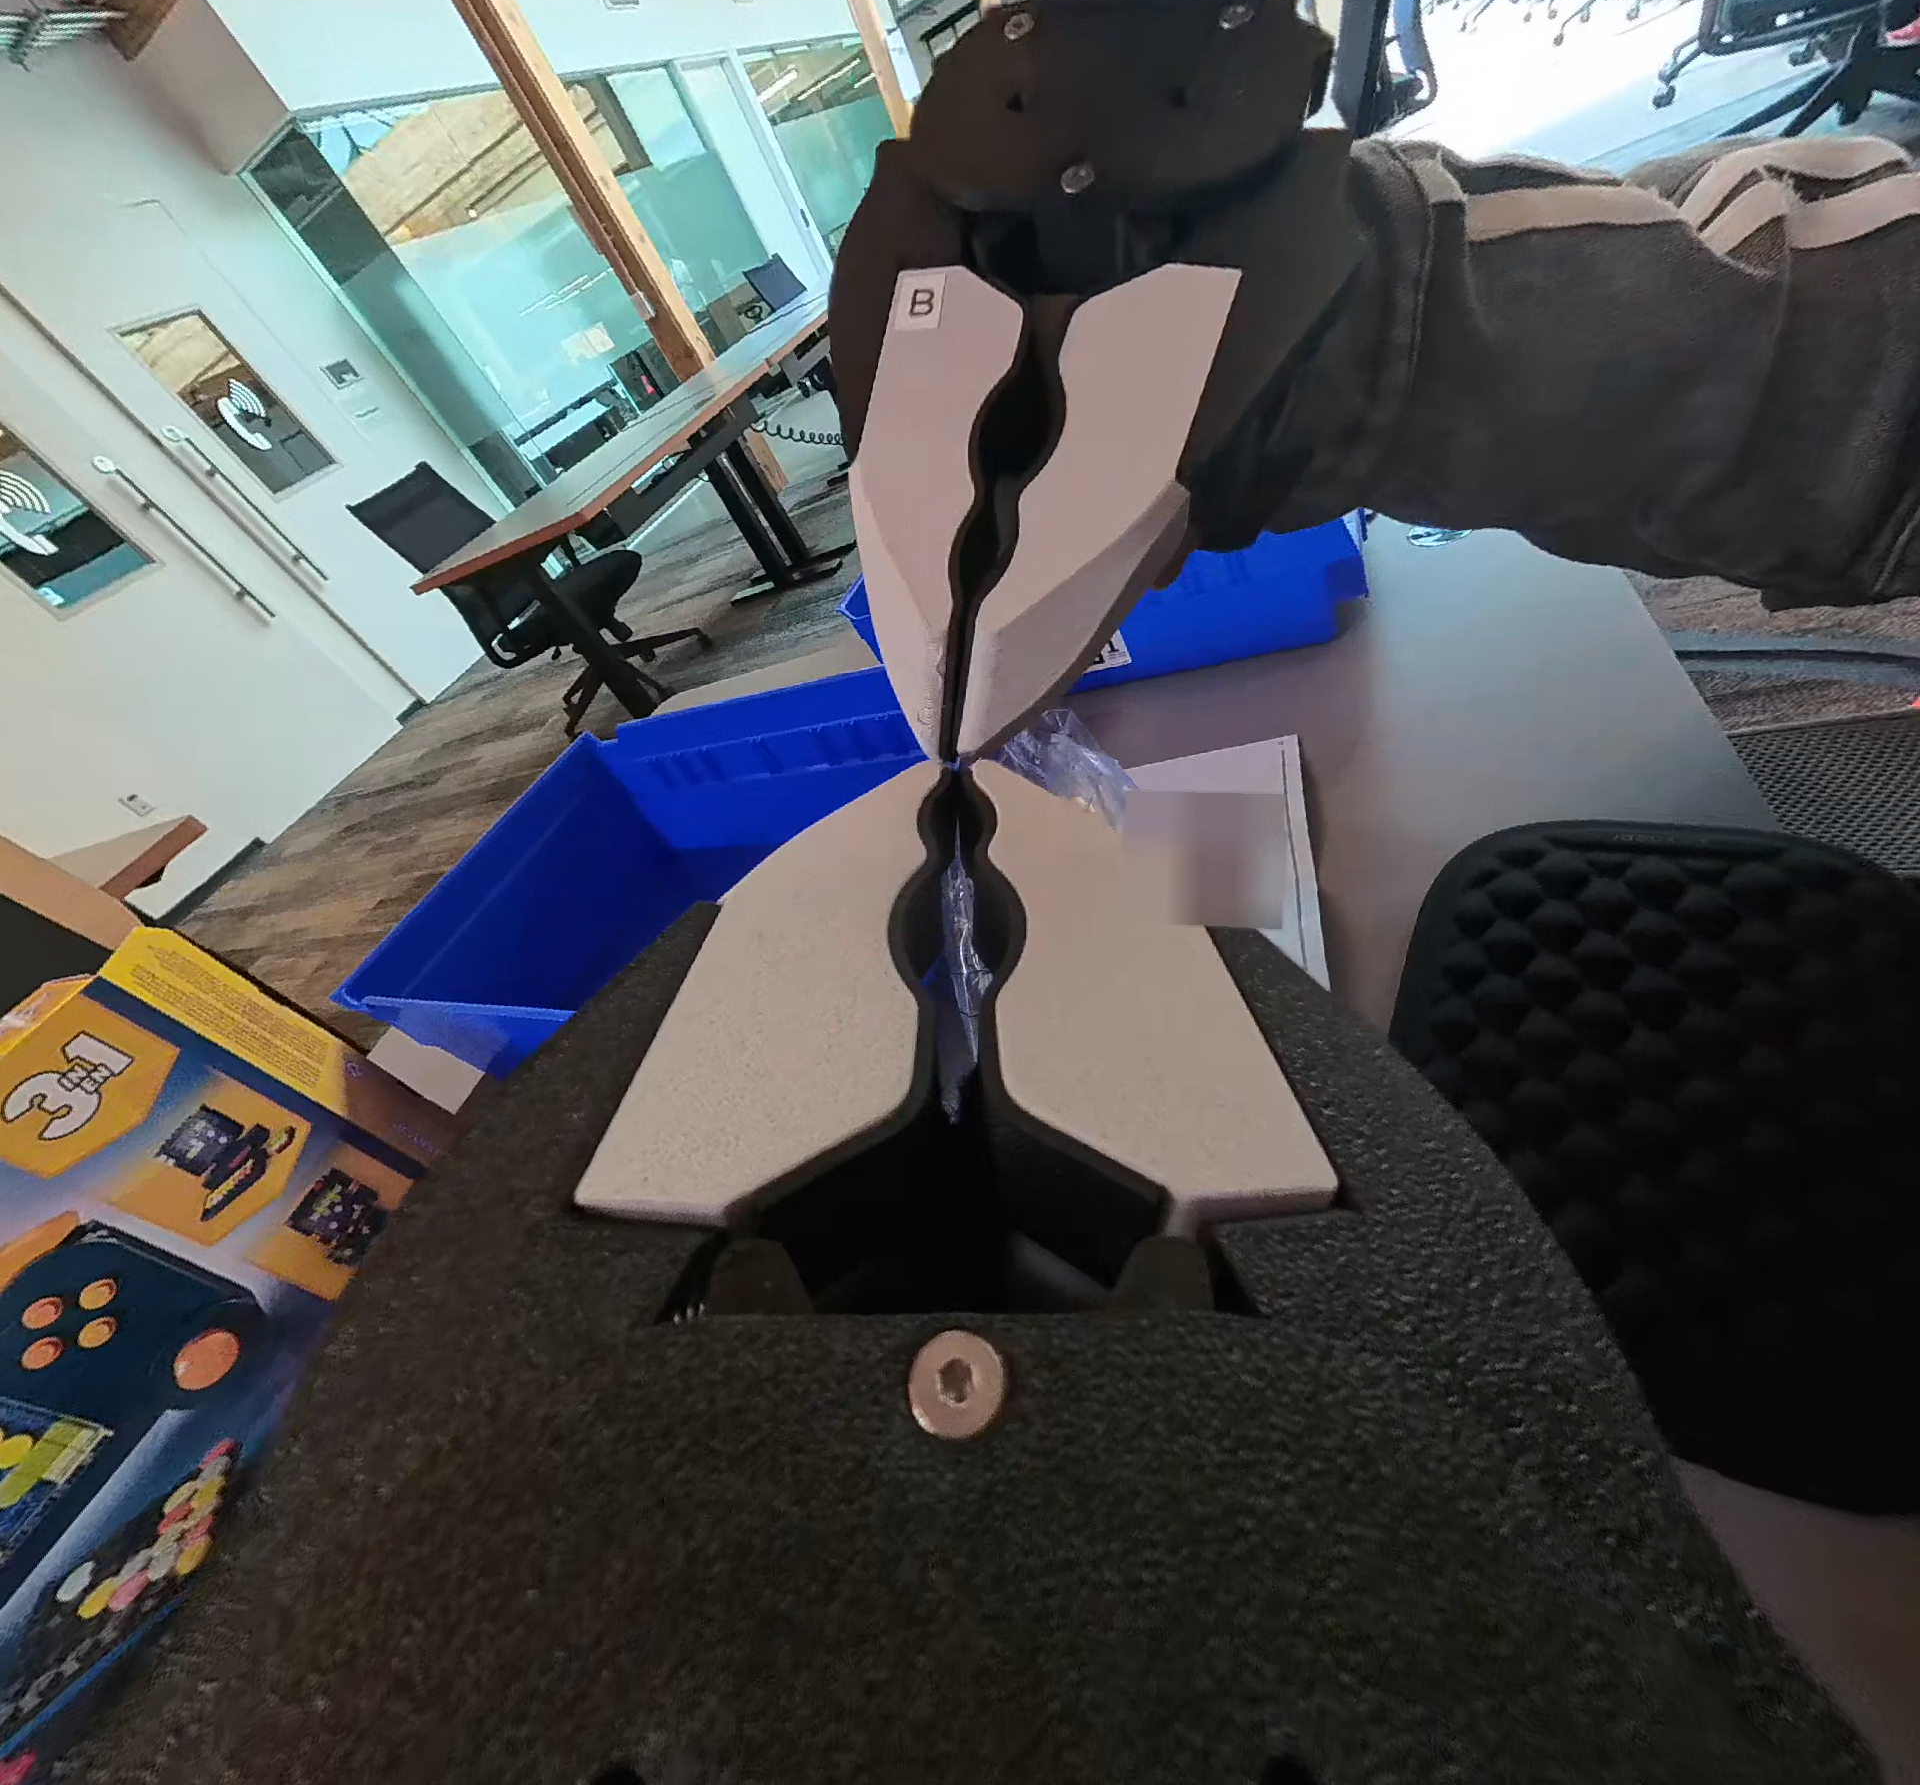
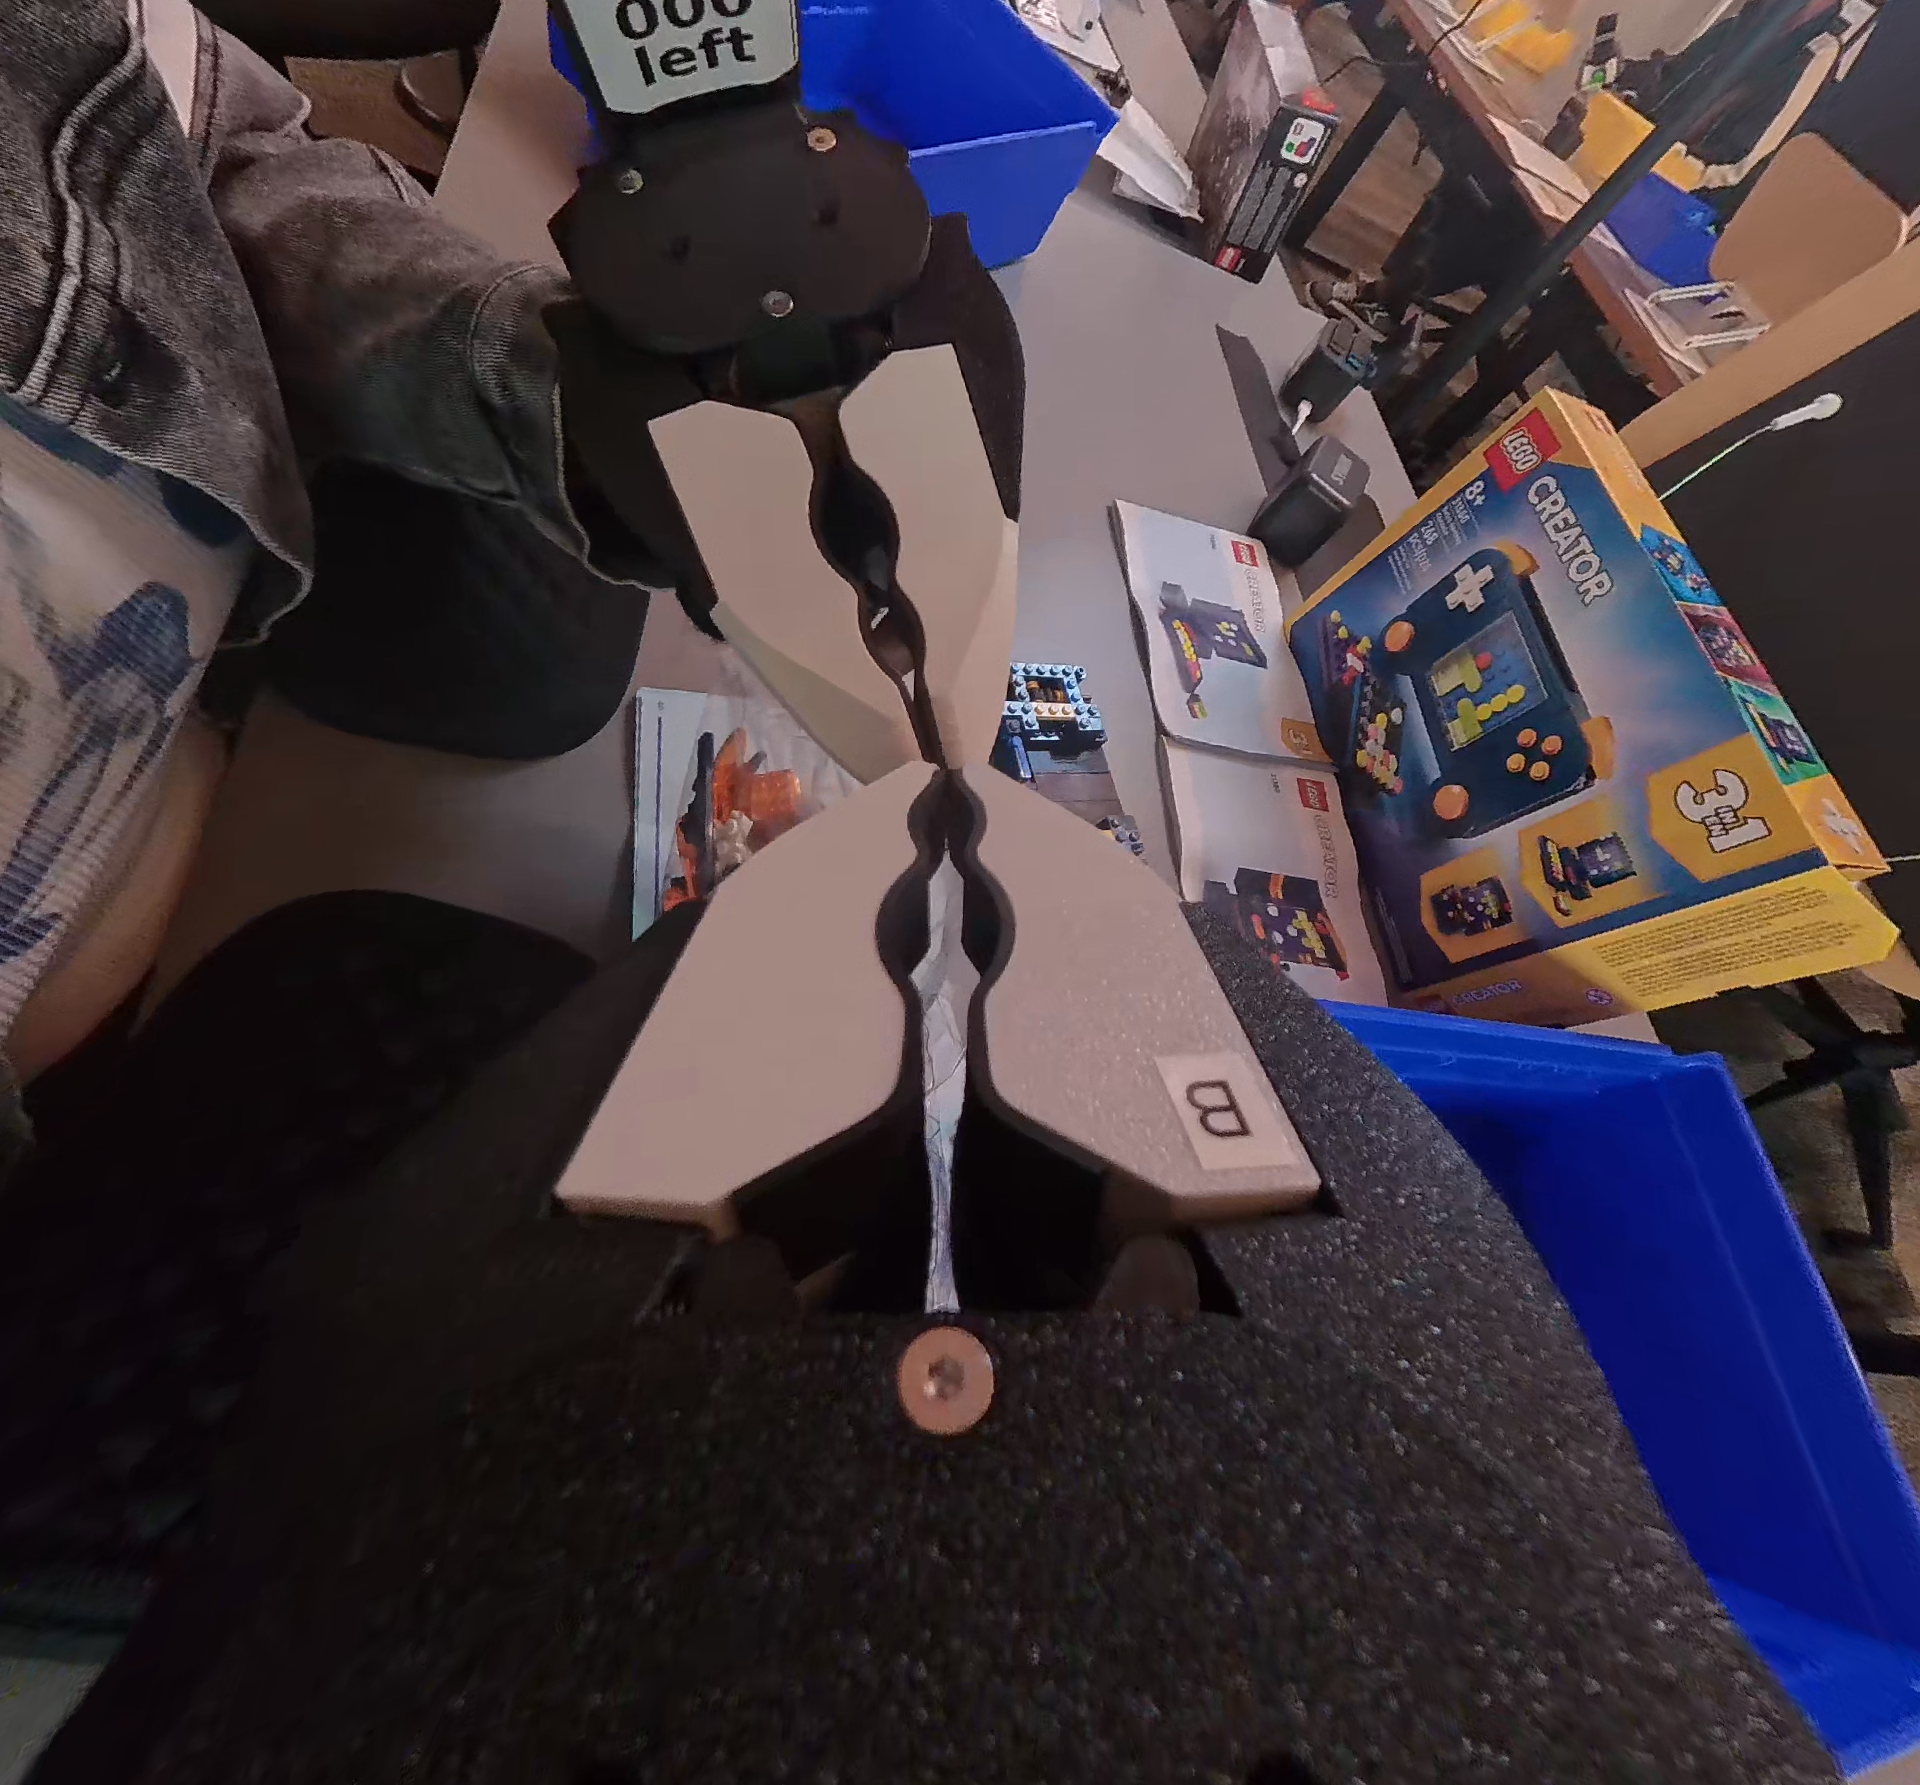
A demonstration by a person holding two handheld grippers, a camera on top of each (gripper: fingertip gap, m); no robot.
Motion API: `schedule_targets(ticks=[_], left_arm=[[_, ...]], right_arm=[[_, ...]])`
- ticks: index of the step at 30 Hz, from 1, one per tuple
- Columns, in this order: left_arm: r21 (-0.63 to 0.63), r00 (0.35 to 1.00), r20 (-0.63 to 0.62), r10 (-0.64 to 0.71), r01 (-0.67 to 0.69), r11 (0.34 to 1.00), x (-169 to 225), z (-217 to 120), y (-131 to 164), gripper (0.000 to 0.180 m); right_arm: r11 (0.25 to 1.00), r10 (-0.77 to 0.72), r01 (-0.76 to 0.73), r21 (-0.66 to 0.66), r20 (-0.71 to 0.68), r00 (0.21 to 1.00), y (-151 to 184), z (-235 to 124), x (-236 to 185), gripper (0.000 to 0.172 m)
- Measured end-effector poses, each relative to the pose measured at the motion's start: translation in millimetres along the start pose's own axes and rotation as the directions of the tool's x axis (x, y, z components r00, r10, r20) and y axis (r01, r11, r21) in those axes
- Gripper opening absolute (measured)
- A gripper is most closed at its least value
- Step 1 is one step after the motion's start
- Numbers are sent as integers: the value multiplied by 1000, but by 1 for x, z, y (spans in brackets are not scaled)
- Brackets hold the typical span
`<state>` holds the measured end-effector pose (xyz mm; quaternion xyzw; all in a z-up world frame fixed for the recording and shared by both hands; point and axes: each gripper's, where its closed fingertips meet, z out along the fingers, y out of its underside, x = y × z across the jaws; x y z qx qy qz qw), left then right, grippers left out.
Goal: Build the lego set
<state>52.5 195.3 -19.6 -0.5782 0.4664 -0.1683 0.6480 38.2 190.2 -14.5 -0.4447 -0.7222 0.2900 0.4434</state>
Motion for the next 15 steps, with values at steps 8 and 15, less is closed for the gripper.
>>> schedule_targets(ticks=[8, 15], left_arm=[[-230, 880, 213, 424, -376, 897, -7, 6, 9, 0], [-206, 851, 115, 513, -485, 850, 32, 26, 13, 0]], right_arm=[[985, 172, -171, 20, -173, 970, 12, 2, 10, 0], [937, 323, -346, 41, -478, 817, 57, -7, 36, 0]])
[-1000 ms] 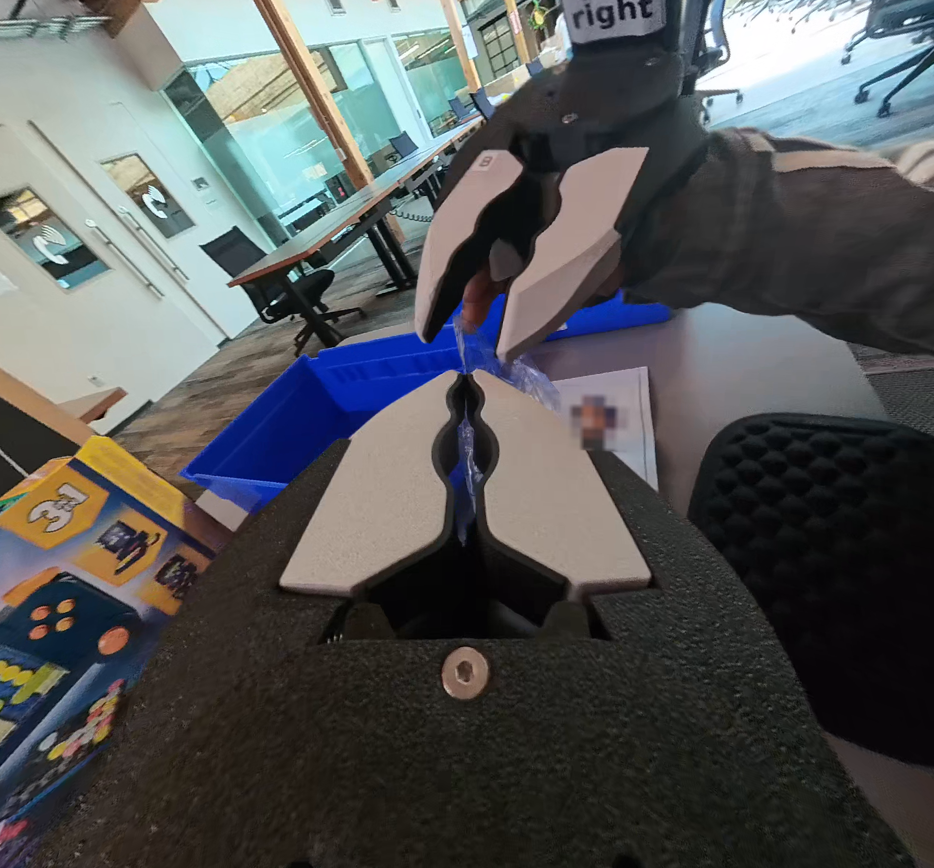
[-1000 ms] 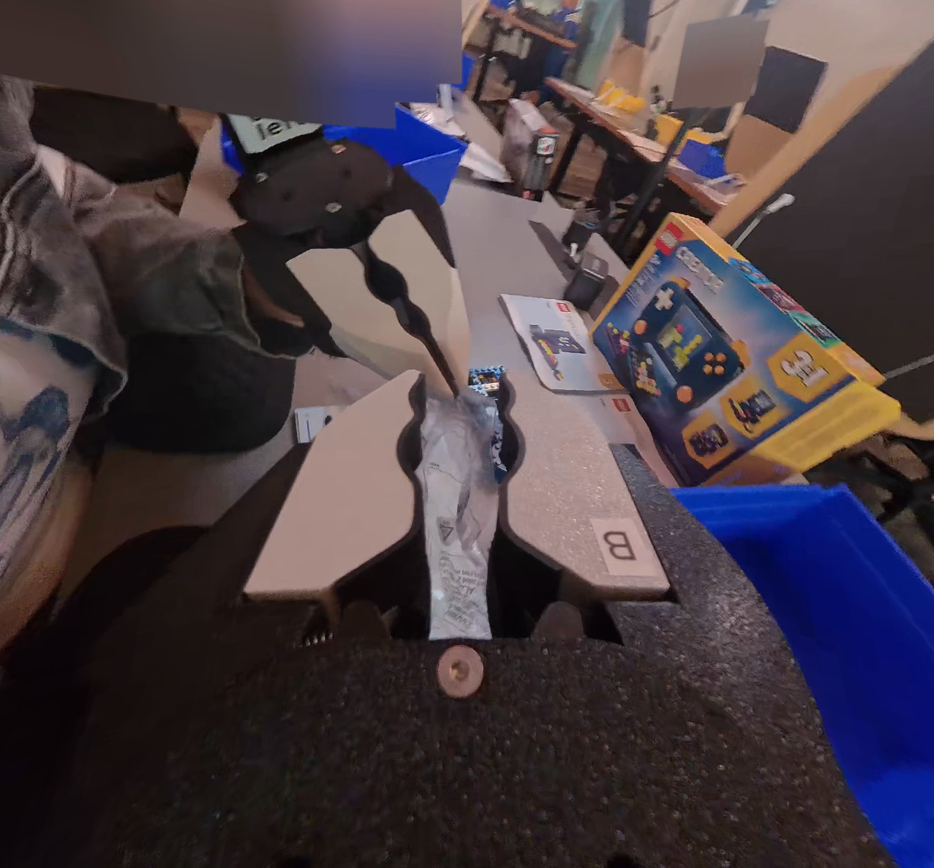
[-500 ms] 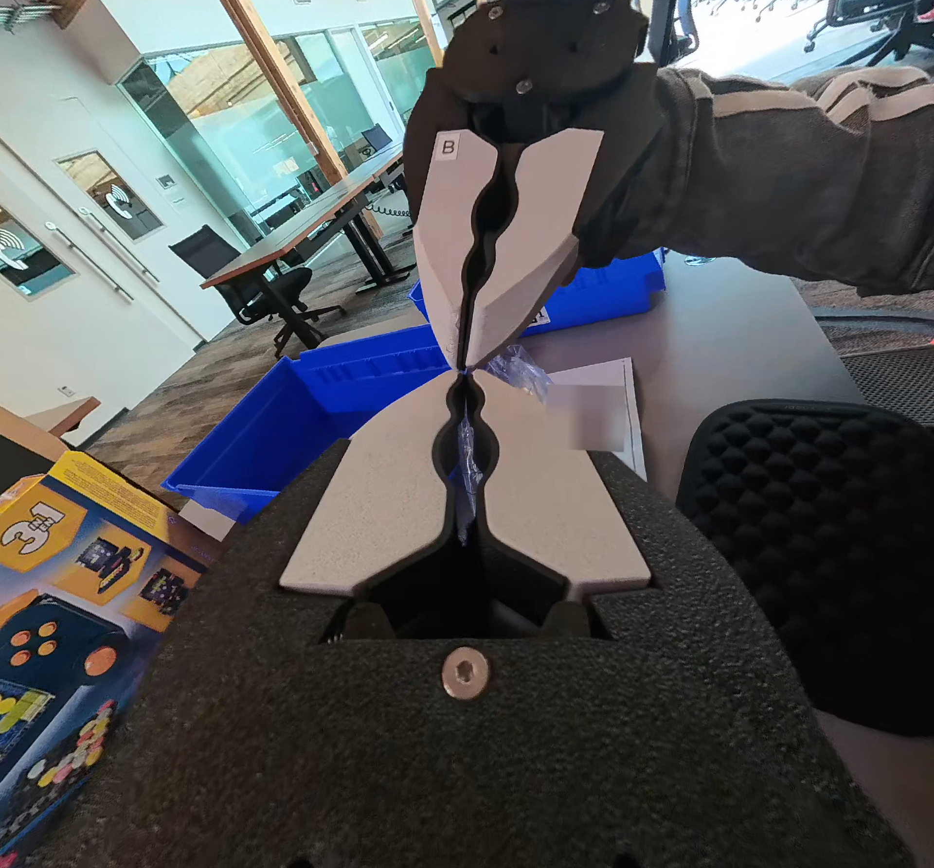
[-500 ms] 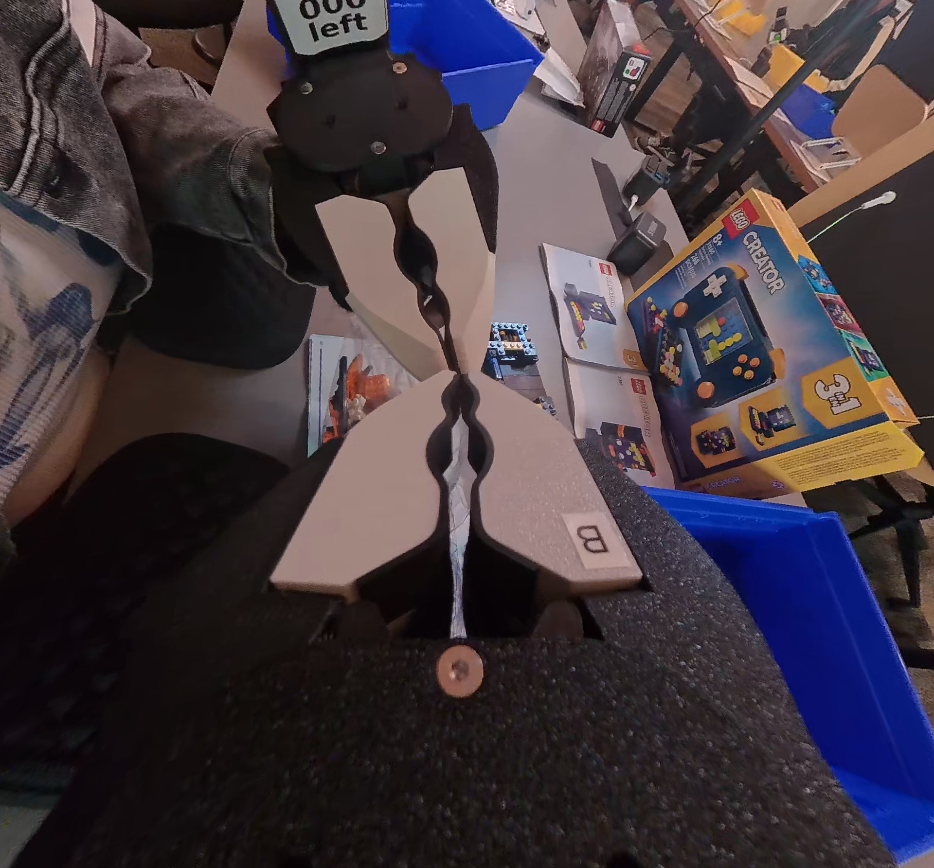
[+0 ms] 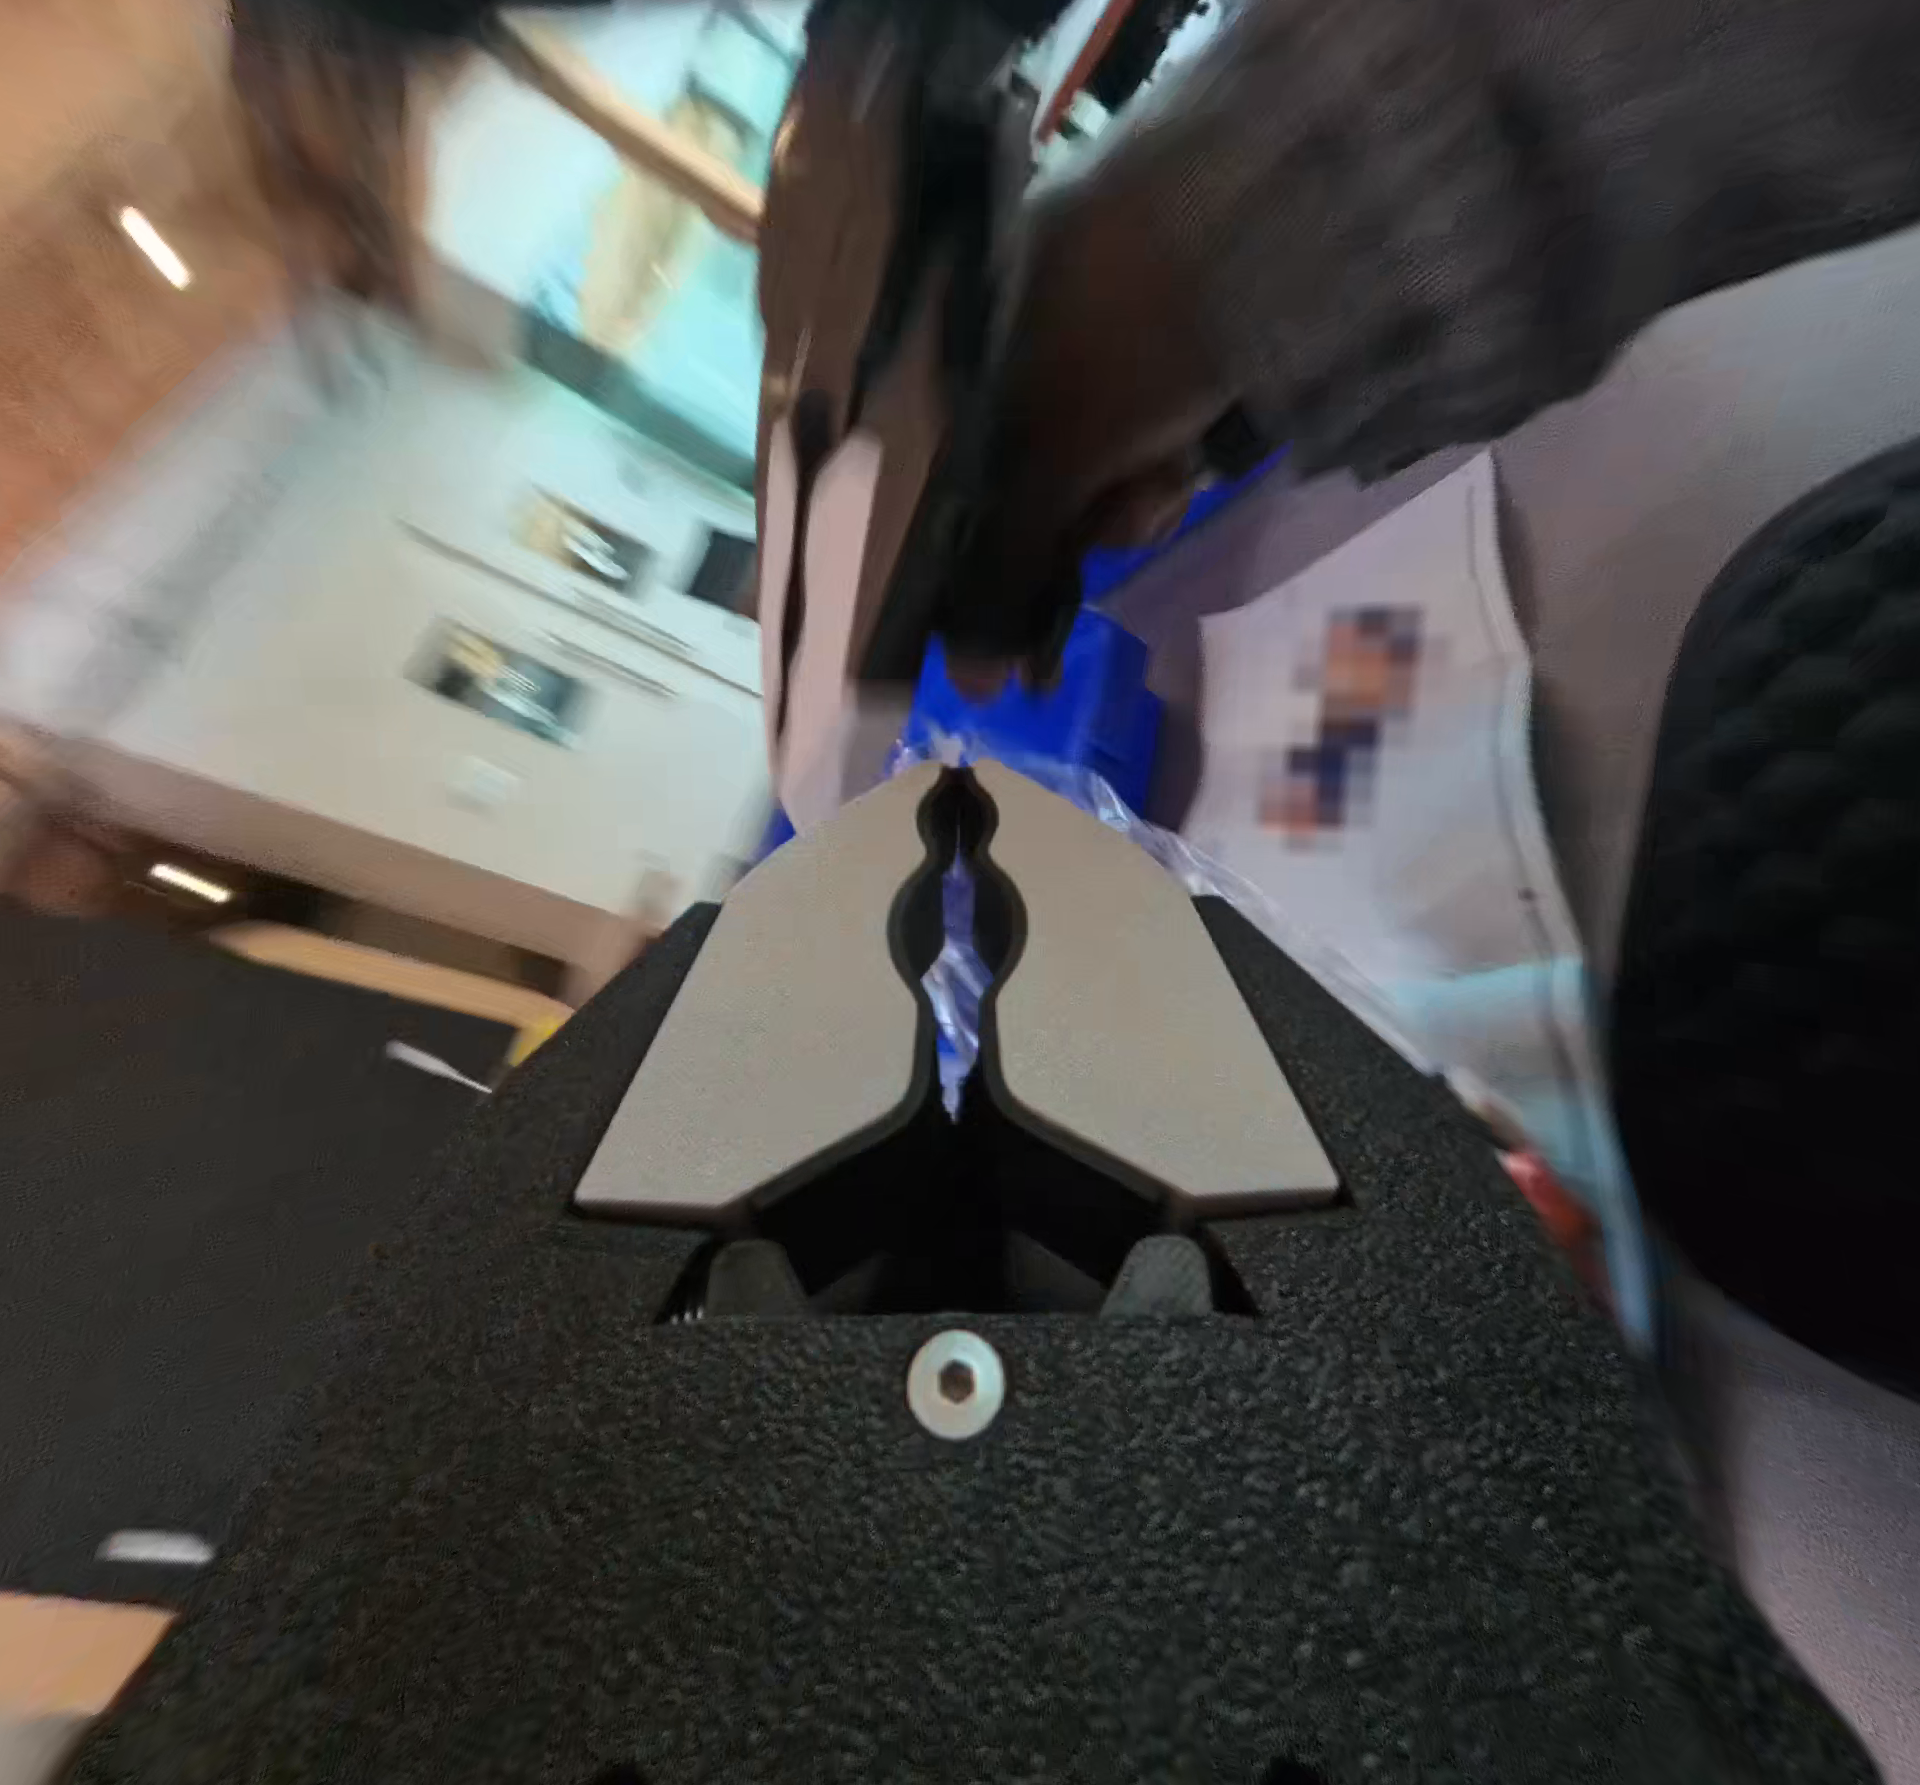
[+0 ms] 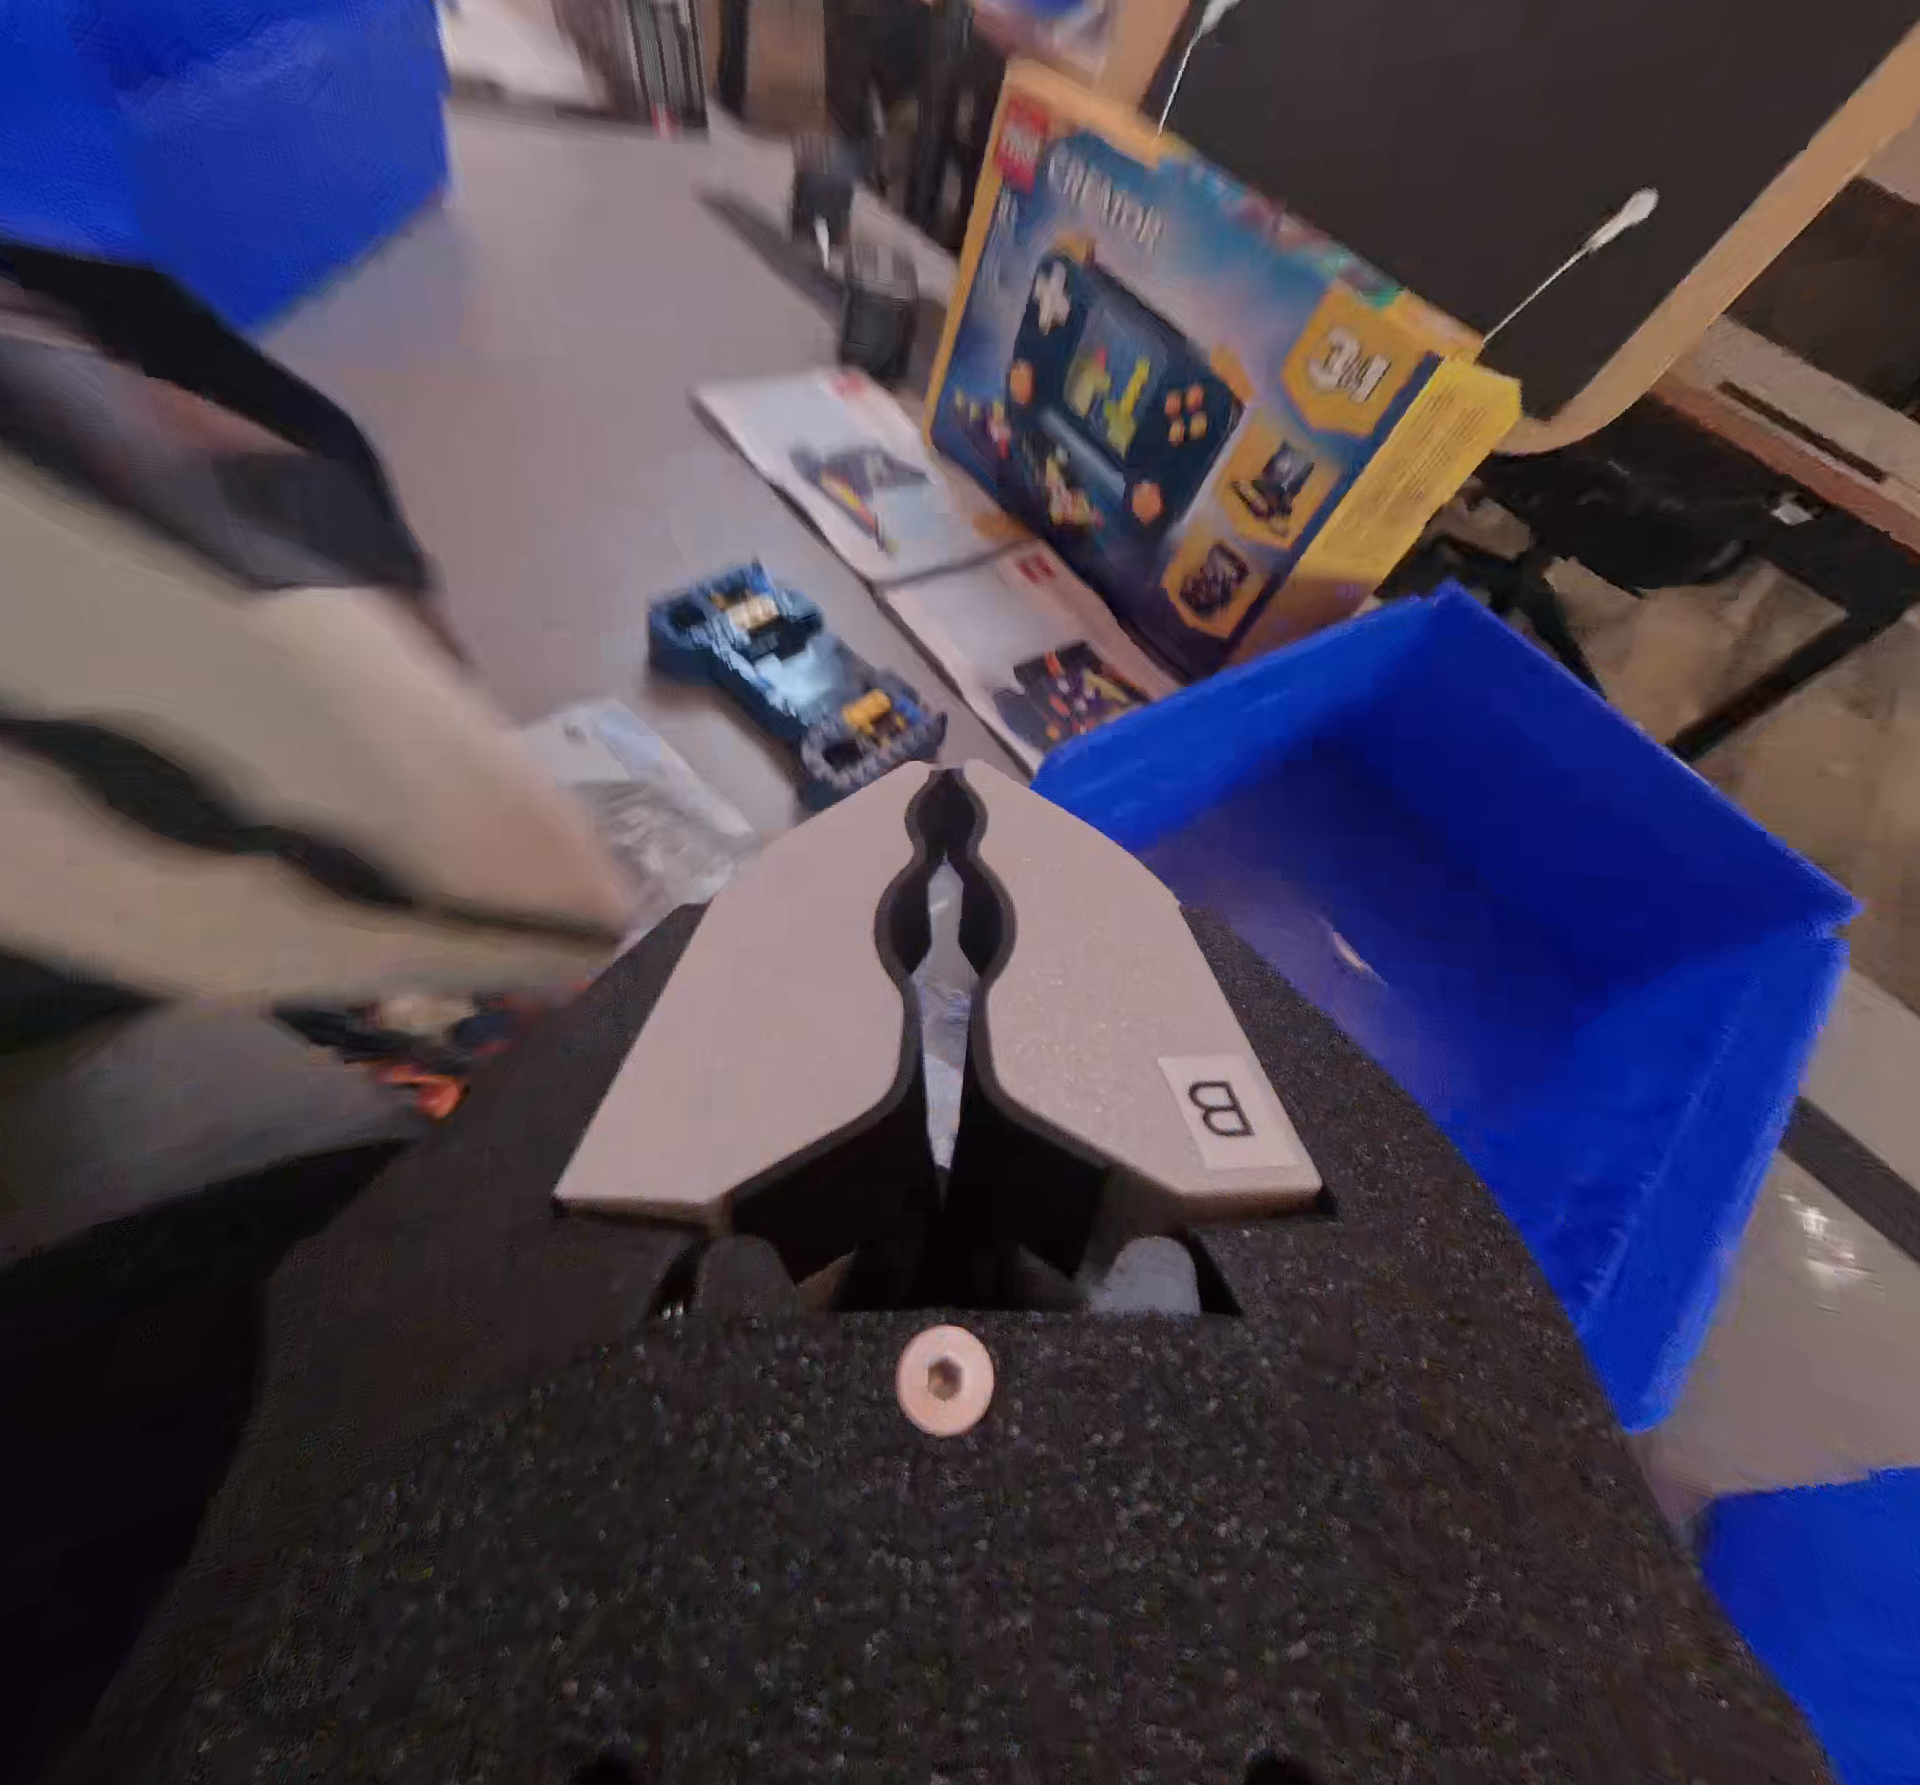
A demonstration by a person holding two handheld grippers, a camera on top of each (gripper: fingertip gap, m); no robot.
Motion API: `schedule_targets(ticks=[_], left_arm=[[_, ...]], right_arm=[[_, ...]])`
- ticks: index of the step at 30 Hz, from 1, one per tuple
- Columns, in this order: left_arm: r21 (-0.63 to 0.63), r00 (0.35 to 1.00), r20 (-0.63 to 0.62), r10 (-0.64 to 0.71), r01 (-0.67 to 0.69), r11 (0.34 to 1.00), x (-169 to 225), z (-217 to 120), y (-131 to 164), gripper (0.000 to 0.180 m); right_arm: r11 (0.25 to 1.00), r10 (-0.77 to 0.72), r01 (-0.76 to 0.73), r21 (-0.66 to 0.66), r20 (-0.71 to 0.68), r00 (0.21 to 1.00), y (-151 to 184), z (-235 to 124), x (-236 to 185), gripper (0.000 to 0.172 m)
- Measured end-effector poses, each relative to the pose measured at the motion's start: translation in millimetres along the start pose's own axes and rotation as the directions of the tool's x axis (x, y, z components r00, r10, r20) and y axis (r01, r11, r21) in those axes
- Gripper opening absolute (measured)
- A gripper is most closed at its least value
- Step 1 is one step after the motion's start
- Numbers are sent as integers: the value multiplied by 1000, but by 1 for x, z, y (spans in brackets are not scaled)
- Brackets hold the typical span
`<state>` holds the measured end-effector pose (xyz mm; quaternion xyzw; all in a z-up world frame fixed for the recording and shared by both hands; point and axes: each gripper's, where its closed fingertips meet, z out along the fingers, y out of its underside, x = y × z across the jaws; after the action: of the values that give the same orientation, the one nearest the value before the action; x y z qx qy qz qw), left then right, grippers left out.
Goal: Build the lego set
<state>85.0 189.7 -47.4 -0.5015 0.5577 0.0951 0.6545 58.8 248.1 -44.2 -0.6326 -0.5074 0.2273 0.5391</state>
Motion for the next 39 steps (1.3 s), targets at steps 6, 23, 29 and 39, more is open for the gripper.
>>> schedule_targets(ticks=[6, 23, 29, 39], left_arm=[[85, 937, -81, -340, 346, 934, -27, -15, 17, 0], [160, 784, 14, -621, 612, 775, -59, -72, 65, 0], [186, 738, -6, -675, 664, 724, -57, -89, 75, 0], [223, 800, -59, -597, 593, 774, -49, -87, 57, 0]], right_arm=[[979, 132, -148, 142, 119, 984, -12, -17, 2, 0], [932, 201, -209, 297, 58, 978, -16, -30, 23, 0], [915, 197, -219, 340, 97, 976, -19, -41, 26, 0], [998, -62, 42, 48, 581, 812, -45, 0, -77, 47]])
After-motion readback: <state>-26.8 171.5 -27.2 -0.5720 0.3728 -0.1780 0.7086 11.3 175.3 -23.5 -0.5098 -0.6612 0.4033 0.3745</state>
